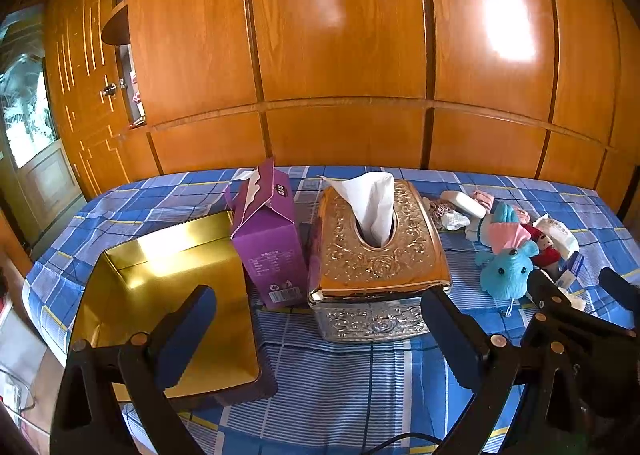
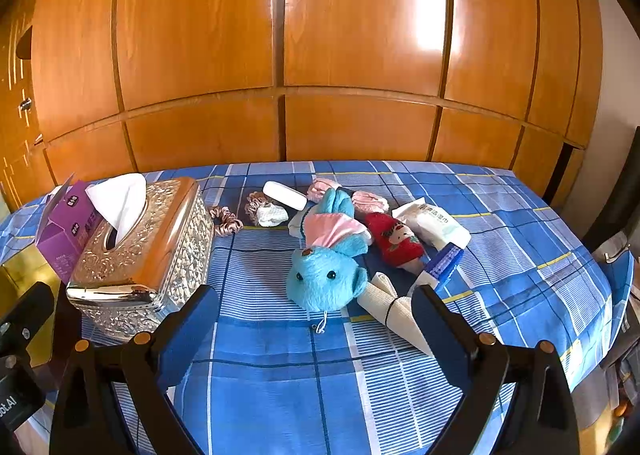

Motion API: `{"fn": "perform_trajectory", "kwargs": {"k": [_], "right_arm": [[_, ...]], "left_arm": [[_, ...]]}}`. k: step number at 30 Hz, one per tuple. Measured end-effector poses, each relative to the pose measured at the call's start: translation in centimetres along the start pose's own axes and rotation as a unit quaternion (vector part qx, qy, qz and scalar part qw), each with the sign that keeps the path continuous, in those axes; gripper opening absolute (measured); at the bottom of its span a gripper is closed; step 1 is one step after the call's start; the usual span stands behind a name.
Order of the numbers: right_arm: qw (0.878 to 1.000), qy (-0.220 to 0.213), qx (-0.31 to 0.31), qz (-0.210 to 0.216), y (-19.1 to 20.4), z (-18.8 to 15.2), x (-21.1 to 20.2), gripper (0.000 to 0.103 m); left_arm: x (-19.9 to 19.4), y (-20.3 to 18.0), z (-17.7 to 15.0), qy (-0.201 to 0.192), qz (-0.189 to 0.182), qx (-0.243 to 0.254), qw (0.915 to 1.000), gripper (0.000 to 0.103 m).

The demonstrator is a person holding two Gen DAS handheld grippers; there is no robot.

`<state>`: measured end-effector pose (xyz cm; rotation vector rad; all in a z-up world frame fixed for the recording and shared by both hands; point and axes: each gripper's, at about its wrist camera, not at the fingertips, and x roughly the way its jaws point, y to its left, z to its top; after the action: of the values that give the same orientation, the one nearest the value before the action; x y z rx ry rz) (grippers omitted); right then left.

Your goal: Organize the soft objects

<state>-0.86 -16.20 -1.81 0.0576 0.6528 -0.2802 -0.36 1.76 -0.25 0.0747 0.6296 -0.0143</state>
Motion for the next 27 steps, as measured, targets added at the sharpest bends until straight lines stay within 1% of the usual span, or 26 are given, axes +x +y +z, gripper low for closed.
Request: {"fn": "perform_trajectory", "kwargs": {"k": [27], "right_arm": [[1.0,0.001,0.008,-0.009,-1.1,0.0,0.1,0.099]], "left_arm": [[-0.5,-0.2,0.0,-0.001,-0.001,0.008,1.0,0.103]]}}
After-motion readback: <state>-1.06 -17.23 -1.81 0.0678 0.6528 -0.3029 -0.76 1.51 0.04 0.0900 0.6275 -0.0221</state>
